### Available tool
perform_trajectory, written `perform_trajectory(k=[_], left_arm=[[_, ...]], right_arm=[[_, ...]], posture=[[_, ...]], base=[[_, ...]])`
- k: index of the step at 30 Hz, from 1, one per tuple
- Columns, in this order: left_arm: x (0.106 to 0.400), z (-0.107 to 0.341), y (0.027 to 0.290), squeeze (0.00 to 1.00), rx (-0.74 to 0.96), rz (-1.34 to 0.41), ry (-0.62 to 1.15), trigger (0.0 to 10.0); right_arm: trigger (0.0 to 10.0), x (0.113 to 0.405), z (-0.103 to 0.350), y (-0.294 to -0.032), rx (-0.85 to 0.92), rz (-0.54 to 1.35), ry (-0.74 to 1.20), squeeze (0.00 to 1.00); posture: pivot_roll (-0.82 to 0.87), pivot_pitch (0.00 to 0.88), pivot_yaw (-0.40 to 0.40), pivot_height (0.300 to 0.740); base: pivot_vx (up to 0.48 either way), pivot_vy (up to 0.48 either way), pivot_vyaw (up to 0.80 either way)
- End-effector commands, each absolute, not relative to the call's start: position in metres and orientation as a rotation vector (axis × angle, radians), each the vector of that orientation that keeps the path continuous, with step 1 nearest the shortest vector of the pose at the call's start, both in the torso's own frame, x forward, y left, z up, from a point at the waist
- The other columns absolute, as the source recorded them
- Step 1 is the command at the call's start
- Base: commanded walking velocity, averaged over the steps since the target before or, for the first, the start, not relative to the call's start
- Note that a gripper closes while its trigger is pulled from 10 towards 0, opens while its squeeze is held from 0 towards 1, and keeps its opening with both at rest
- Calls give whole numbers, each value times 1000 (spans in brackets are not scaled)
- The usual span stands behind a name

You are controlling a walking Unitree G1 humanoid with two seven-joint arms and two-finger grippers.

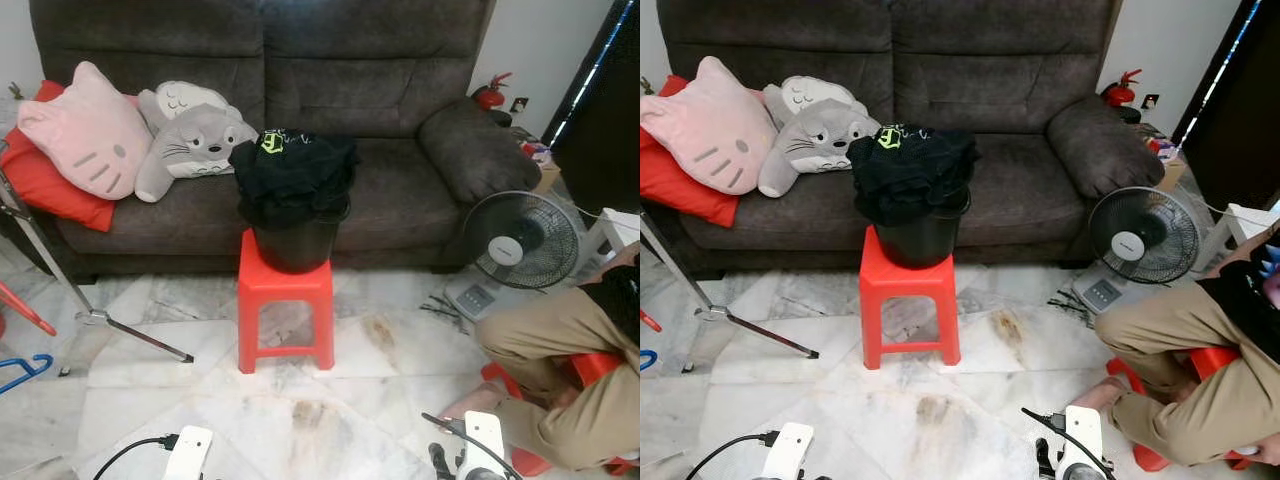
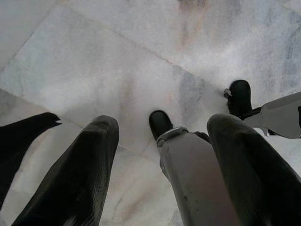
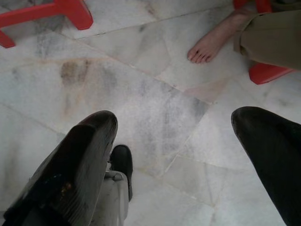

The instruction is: Hang hanger

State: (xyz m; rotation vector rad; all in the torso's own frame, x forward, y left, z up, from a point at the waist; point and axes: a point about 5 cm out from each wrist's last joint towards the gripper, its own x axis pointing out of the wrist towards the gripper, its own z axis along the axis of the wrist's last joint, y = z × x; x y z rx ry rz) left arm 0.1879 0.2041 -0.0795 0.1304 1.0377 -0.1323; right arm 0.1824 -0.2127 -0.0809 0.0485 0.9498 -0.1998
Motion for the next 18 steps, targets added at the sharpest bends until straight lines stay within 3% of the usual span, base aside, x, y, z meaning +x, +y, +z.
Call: perform_trajectory(k=[1,11,18], left_arm=[[184,-82,204,0,124,-123,1053,10000],[184,-81,204,0,121,-121,1053,10000],[185,-81,204,0,119,-121,1052,10000]], right_arm=[[10000,185,-79,-215,37,-201,933,0],[10000,186,-79,-214,45,-198,931,0],[10000,186,-78,-215,39,-198,929,0]], posture=[[-77,0,-63,740],[-77,0,-62,740],[-76,0,-63,740]], base=[[0,0,800],[0,0,63],[266,0,0]])
